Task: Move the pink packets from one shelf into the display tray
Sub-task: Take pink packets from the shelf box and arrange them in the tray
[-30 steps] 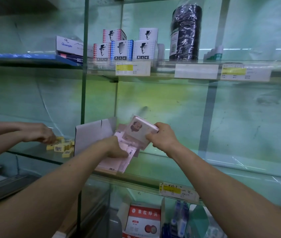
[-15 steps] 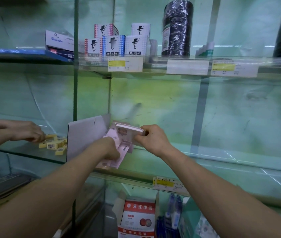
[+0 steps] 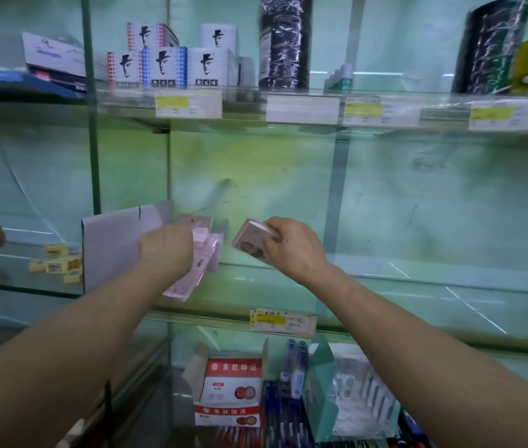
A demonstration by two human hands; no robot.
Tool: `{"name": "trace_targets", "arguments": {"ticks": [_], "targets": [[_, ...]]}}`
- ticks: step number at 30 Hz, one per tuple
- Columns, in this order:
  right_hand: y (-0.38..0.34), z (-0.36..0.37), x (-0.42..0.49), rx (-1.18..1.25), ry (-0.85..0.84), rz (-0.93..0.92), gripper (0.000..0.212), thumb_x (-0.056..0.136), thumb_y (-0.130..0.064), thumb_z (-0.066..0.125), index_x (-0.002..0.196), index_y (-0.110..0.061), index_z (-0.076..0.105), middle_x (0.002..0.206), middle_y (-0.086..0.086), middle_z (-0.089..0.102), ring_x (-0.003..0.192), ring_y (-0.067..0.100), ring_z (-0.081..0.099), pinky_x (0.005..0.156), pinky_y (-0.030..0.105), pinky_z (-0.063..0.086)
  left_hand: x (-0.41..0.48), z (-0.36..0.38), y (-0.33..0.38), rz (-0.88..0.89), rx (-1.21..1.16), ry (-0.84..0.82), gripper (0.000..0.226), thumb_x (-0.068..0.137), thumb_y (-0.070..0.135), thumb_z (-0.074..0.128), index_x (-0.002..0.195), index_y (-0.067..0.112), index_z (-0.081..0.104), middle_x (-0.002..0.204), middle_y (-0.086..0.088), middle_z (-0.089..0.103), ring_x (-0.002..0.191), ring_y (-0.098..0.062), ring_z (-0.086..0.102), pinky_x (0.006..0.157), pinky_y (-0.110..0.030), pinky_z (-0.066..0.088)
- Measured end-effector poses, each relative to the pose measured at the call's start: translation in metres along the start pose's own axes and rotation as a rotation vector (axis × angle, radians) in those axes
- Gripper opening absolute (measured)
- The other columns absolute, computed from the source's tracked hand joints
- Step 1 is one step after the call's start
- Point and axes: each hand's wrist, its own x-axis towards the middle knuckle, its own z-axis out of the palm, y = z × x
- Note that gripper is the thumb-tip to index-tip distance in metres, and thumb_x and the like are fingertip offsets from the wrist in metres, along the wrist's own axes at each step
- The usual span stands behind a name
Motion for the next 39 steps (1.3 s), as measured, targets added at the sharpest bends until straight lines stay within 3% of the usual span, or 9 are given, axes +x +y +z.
{"name": "trace_targets", "arguments": {"ticks": [6, 18, 23, 27, 33, 39], "targets": [[0.02, -0.028, -0.018, -0.175, -0.066, 0.004, 0.025, 0.086, -0.007, 0.047, 0.099, -0.017, 0.066, 0.093, 0.008, 0.067, 0.087, 0.032, 0.059, 0.061, 0.028, 0.035, -0.012, -0.035, 0.049, 0.104, -0.078, 0.147, 0.026, 0.091, 0.009, 0.047, 0.116, 0.01, 0.056, 0.112, -0.01, 0.058, 0.105, -0.031, 0.06, 0.078, -0.034, 0.043], [0.093, -0.144, -0.099, -0.523, -0.082, 0.106, 0.026, 0.083, -0.004, 0.048, 0.095, -0.02, 0.065, 0.095, 0.007, 0.066, 0.075, 0.029, 0.05, 0.061, 0.029, 0.032, -0.083, -0.085, 0.196, 0.379, -0.01, 0.199, 0.03, 0.088, 0.007, 0.05, 0.116, 0.017, 0.057, 0.112, -0.006, 0.057, 0.105, -0.027, 0.059, 0.092, -0.036, 0.036], [0.116, -0.204, -0.148, -0.605, -0.114, 0.167, 0.029, 0.084, -0.001, 0.048, 0.104, -0.016, 0.064, 0.102, 0.009, 0.065, 0.094, 0.031, 0.061, 0.065, 0.029, 0.032, -0.133, -0.115, 0.25, 0.479, -0.007, 0.232, 0.031, 0.088, 0.007, 0.049, 0.116, 0.018, 0.057, 0.113, -0.005, 0.056, 0.105, -0.025, 0.058, 0.093, -0.036, 0.035], [0.135, -0.251, -0.193, -0.647, -0.122, 0.235, 0.028, 0.086, -0.003, 0.049, 0.106, -0.016, 0.064, 0.105, 0.01, 0.064, 0.097, 0.031, 0.06, 0.066, 0.028, 0.031, -0.177, -0.136, 0.291, 0.542, -0.031, 0.242, 0.03, 0.088, 0.008, 0.049, 0.115, 0.018, 0.057, 0.115, -0.006, 0.055, 0.107, -0.025, 0.057, 0.097, -0.037, 0.033], [0.162, -0.318, -0.264, -0.716, -0.103, 0.377, 0.031, 0.081, 0.003, 0.051, 0.103, -0.014, 0.063, 0.086, 0.008, 0.056, 0.074, 0.027, 0.047, 0.063, 0.027, 0.032, -0.245, -0.167, 0.354, 0.643, -0.078, 0.217, 0.033, 0.085, 0.006, 0.05, 0.115, 0.02, 0.057, 0.113, -0.004, 0.055, 0.106, -0.024, 0.057, 0.097, -0.035, 0.031], [0.191, -0.38, -0.327, -0.781, -0.092, 0.475, 0.032, 0.084, -0.002, 0.053, 0.109, -0.019, 0.065, 0.106, 0.007, 0.066, 0.096, 0.029, 0.062, 0.067, 0.027, 0.037, -0.302, -0.193, 0.413, 0.759, -0.123, 0.236, 0.033, 0.087, 0.006, 0.049, 0.115, 0.021, 0.058, 0.113, -0.005, 0.056, 0.107, -0.025, 0.056, 0.097, -0.037, 0.03]]}}
